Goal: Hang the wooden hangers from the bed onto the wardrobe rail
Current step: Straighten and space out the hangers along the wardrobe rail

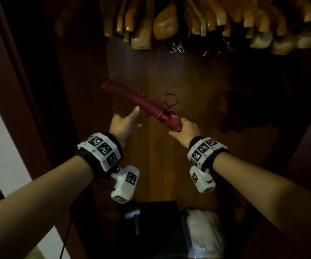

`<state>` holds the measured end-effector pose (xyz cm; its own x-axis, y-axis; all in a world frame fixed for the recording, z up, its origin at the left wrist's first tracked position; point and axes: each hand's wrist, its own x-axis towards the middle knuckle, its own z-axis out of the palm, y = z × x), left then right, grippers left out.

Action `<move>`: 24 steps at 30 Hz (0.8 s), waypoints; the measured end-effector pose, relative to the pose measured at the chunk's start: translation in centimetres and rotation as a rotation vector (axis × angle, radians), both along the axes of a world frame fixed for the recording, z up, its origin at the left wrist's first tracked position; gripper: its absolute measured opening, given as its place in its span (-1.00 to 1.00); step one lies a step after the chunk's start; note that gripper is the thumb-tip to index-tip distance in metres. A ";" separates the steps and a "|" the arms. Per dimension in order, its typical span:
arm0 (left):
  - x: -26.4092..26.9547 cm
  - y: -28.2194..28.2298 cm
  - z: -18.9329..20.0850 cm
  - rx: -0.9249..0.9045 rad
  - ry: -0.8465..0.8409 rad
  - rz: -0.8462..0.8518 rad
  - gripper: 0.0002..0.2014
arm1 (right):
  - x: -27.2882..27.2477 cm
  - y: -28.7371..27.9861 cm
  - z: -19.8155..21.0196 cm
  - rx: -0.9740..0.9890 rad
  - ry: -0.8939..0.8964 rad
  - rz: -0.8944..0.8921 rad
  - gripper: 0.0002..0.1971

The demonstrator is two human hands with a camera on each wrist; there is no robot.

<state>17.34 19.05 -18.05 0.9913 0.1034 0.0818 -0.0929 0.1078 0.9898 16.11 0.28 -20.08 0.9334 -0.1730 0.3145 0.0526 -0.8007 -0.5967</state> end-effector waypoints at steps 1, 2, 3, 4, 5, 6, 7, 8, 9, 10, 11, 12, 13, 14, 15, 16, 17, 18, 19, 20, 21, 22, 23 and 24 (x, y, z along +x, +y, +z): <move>-0.1 -1.1 -0.4 0.049 0.037 -0.082 -0.17 | -0.2 0.0 0.3 -0.023 -0.016 -0.018 -0.63; -0.2 -2.3 -0.7 0.087 0.051 -0.153 -0.25 | -0.3 0.0 0.5 -0.066 -0.024 -0.032 -0.62; -0.4 -3.5 -0.8 0.096 0.048 -0.206 -0.36 | -0.4 0.1 0.5 -0.126 -0.024 -0.041 -0.62; -0.5 -4.6 -0.8 0.077 0.040 -0.239 -0.47 | -0.5 0.0 0.4 -0.190 -0.021 -0.043 -0.61; -0.4 -5.5 -0.8 0.044 0.039 -0.251 -0.58 | -0.6 -0.1 0.2 -0.240 -0.018 -0.040 -0.60; -0.4 -6.3 -0.6 0.005 0.054 -0.257 -0.66 | -0.7 -0.4 0.0 -0.263 -0.013 -0.030 -0.58; -0.2 -6.8 -0.4 -0.032 0.083 -0.257 -0.71 | -0.9 -0.8 -0.2 -0.257 0.002 -0.013 -0.56; 0.2 -7.0 -0.4 -0.079 0.113 -0.248 -0.71 | -1.1 -1.3 -0.3 -0.236 0.016 0.011 -0.54; 0.8 -7.1 -0.4 -0.127 0.137 -0.224 -0.69 | -1.3 -1.9 -0.4 -0.212 0.041 0.036 -0.51; 1.4 -6.9 -0.5 -0.155 0.148 -0.188 -0.66 | -1.7 -2.5 -0.4 -0.186 0.073 0.067 -0.46; 2.1 -6.7 -0.5 -0.166 0.156 -0.151 -0.62 | -2.1 -3.1 -0.2 -0.155 0.110 0.105 -0.40; 2.8 -6.3 -0.4 -0.188 0.167 -0.122 -0.60 | -2.6 -3.6 -0.1 -0.120 0.137 0.146 -0.35; 3.2 -5.9 -0.2 -0.217 0.177 -0.110 -0.61 | -3.1 -4.1 0.2 -0.093 0.145 0.183 -0.31; 3.6 -5.4 0.1 -0.250 0.195 -0.110 -0.64 | -3.7 -4.4 0.4 -0.080 0.124 0.209 -0.31; 3.9 -5.0 0.4 -0.280 0.214 -0.117 -0.65 | -4.2 -4.6 0.7 -0.083 0.063 0.219 -0.33; 4.1 -4.5 1.0 -0.311 0.234 -0.133 -0.64 | -4.6 -4.6 1.2 -0.099 -0.044 0.230 -0.38; 4.2 -4.0 1.5 -0.319 0.253 -0.169 -0.62 | -4.9 -4.4 1.6 -0.115 -0.168 0.248 -0.43; 4.2 -3.6 2.0 -0.315 0.264 -0.202 -0.57 | -5.2 -4.1 2.3 -0.132 -0.289 0.276 -0.48; 4.1 -3.2 2.5 -0.311 0.267 -0.223 -0.52 | -5.3 -3.6 3.1 -0.157 -0.385 0.309 -0.52; 3.9 -2.8 3.0 -0.318 0.259 -0.221 -0.51 | -5.4 -3.0 3.9 -0.192 -0.457 0.341 -0.54; 3.7 -2.4 3.6 -0.311 0.241 -0.214 -0.54 | -5.3 -2.3 4.7 -0.228 -0.520 0.371 -0.55; 3.2 -1.9 4.1 -0.287 0.216 -0.209 -0.58 | -5.2 -1.6 5.5 -0.261 -0.580 0.401 -0.56; 2.8 -1.4 4.7 -0.240 0.189 -0.210 -0.62 | -5.0 -0.8 6.2 -0.288 -0.637 0.437 -0.57; 2.4 -0.8 5.2 -0.196 0.162 -0.213 -0.65 | -4.9 0.2 6.9 -0.301 -0.688 0.478 -0.57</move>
<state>19.69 18.22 -12.88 0.9907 -0.1098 -0.0800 0.1096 0.2982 0.9482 11.25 0.45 -13.20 0.4723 0.3675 0.8012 0.6907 -0.7190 -0.0774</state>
